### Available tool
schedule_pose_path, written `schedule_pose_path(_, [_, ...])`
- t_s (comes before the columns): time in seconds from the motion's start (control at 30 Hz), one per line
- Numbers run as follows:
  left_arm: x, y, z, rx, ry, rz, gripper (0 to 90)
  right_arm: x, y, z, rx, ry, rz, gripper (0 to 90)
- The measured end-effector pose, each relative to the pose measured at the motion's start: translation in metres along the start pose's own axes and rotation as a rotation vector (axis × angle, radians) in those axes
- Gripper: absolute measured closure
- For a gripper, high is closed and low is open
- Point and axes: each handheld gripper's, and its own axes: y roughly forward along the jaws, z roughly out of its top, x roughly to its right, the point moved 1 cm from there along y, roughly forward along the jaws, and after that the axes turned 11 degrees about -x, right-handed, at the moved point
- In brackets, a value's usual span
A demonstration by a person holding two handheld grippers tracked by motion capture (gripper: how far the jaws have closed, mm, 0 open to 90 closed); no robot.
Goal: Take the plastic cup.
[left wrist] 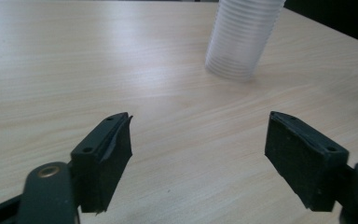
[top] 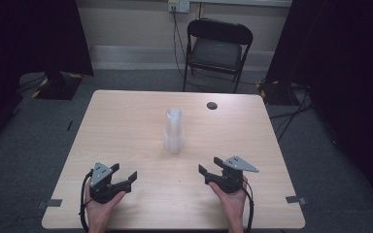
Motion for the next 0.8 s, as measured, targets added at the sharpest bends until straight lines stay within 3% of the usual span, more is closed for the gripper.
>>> schedule_pose_path(0.3, [0.004,0.001,0.001,-0.004,0.013,-0.008,26.3,-0.007,0.005,0.009,-0.018,-0.048,0.010,28.3])
schedule_pose_path(0.53, [0.005,0.001,0.001,-0.002,0.017,-0.021,24.6,-0.014,0.008,0.019,-0.002,-0.076,0.021,28.1])
schedule_pose_path(0.8, [0.012,0.006,0.004,-0.010,0.044,-0.048,21.4,-0.019,0.012,0.035,0.013,-0.111,0.036,21.4])
